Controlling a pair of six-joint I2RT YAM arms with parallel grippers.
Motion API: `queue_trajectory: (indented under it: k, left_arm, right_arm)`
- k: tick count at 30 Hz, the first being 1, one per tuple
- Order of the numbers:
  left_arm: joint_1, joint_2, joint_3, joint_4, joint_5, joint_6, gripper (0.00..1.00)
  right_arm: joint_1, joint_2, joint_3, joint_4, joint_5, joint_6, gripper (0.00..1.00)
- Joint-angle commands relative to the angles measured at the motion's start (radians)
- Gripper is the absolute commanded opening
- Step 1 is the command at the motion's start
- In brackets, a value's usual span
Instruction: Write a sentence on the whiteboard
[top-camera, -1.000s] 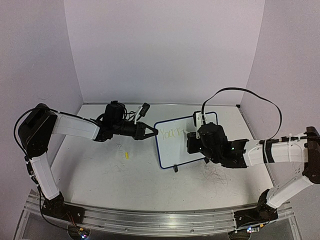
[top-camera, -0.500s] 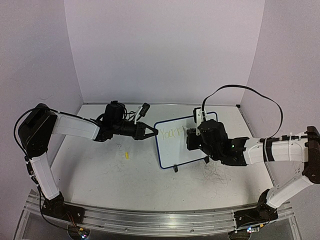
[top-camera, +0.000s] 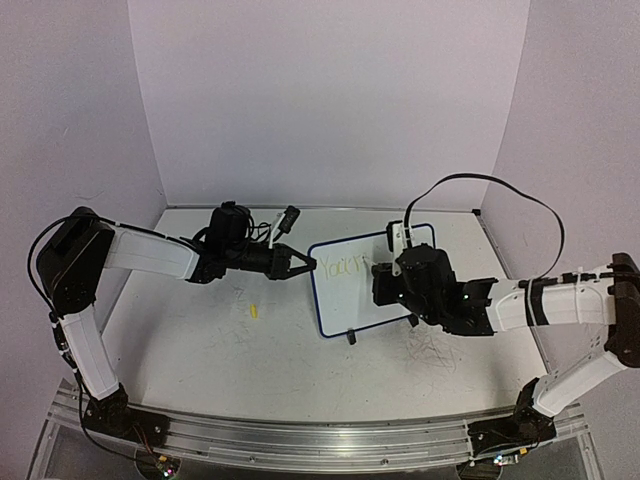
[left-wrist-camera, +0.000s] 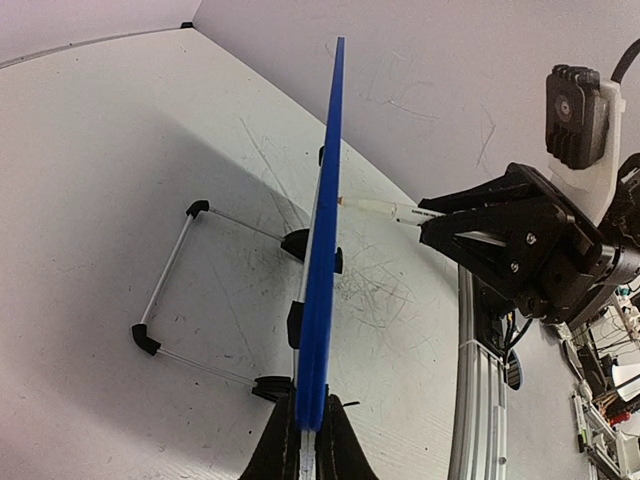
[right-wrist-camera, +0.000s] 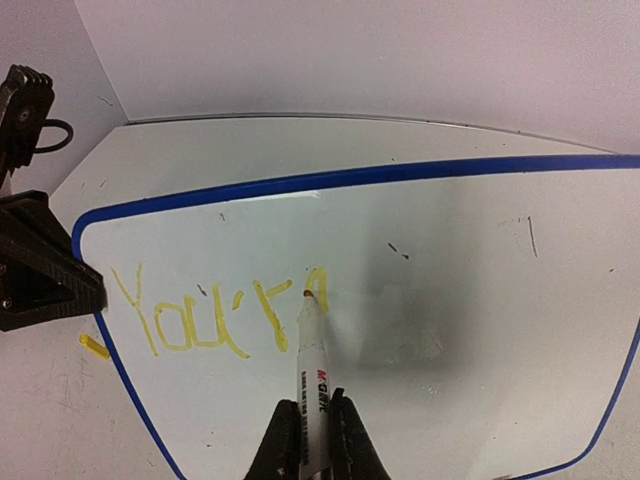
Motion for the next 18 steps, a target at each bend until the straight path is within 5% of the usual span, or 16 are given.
queue_trajectory:
  k: [1, 18]
  left_arm:
    - [-0.018, -0.023, 0.010, -0.036, 0.046, 0.016, 0.00]
    - [-0.017, -0.019, 0.010, -0.036, 0.047, 0.015, 0.00]
  right_arm:
    - [-0.001, 0.014, -0.033, -0.004, -0.012, 0.027, 0.00]
    - [-0.001, -0.006, -0.070, -0.027, 0.018, 0.042, 0.00]
